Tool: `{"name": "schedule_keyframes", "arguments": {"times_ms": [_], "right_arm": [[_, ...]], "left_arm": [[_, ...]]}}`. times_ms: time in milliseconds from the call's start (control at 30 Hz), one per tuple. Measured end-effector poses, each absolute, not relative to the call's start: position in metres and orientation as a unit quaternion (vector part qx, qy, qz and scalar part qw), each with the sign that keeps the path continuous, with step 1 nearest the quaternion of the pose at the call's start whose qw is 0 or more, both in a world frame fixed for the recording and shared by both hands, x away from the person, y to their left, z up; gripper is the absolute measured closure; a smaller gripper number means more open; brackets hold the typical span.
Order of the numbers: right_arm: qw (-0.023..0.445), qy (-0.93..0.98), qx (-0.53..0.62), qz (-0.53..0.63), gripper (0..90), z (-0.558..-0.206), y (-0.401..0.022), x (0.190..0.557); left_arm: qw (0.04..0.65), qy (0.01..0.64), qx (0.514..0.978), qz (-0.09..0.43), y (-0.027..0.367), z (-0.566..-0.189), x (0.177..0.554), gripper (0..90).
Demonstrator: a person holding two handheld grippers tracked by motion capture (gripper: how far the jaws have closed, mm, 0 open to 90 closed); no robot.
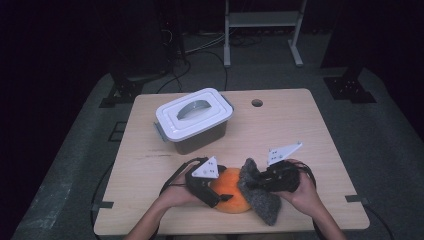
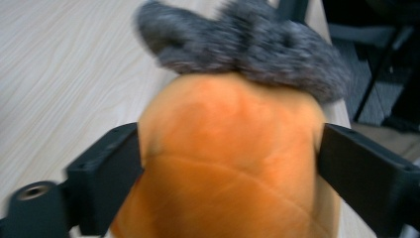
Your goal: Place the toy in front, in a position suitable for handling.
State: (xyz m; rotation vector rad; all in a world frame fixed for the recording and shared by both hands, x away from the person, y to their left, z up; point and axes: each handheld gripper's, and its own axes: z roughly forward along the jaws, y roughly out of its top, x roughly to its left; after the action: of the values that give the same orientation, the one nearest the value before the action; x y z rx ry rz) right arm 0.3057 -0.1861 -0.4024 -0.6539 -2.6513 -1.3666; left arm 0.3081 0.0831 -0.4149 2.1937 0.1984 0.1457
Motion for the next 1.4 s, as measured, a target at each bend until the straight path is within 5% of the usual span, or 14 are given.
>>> {"name": "schedule_keyframes", "arguments": {"times_ms": [67,267,433,567,700,933,1100,1400], "right_arm": [[0.053,-0.865,-0.217,-0.449,75.0,-0.407,-0.190,0.306],[0.043,-0.856,-0.216,-0.468,75.3,-0.392,-0.193,0.303],[0.037,-0.864,-0.201,-0.460,75.2,-0.391,-0.180,0.300],[0.049,-0.867,-0.199,-0.454,75.2,-0.399,-0.181,0.302],[0.058,-0.867,-0.200,-0.452,75.3,-0.402,-0.188,0.302],[0.058,-0.857,-0.229,-0.458,75.2,-0.404,-0.206,0.308],[0.069,-0.864,-0.208,-0.453,75.3,-0.405,-0.191,0.305],[0.058,-0.856,-0.209,-0.469,75.3,-0.398,-0.184,0.300]], "left_arm": [[0.450,0.096,0.886,0.046,0.083,-0.416,0.311,7.9],[0.450,0.044,0.887,0.090,0.080,-0.412,0.299,30.0],[0.441,0.025,0.893,0.087,0.077,-0.412,0.296,28.5],[0.461,0.071,0.883,0.058,0.081,-0.409,0.303,17.6],[0.455,0.073,0.886,0.053,0.083,-0.409,0.305,27.9],[0.445,0.053,0.893,0.044,0.089,-0.411,0.305,29.3],[0.454,0.070,0.886,0.056,0.083,-0.408,0.306,15.4],[0.430,0.038,0.901,0.049,0.085,-0.413,0.302,32.3]]}}
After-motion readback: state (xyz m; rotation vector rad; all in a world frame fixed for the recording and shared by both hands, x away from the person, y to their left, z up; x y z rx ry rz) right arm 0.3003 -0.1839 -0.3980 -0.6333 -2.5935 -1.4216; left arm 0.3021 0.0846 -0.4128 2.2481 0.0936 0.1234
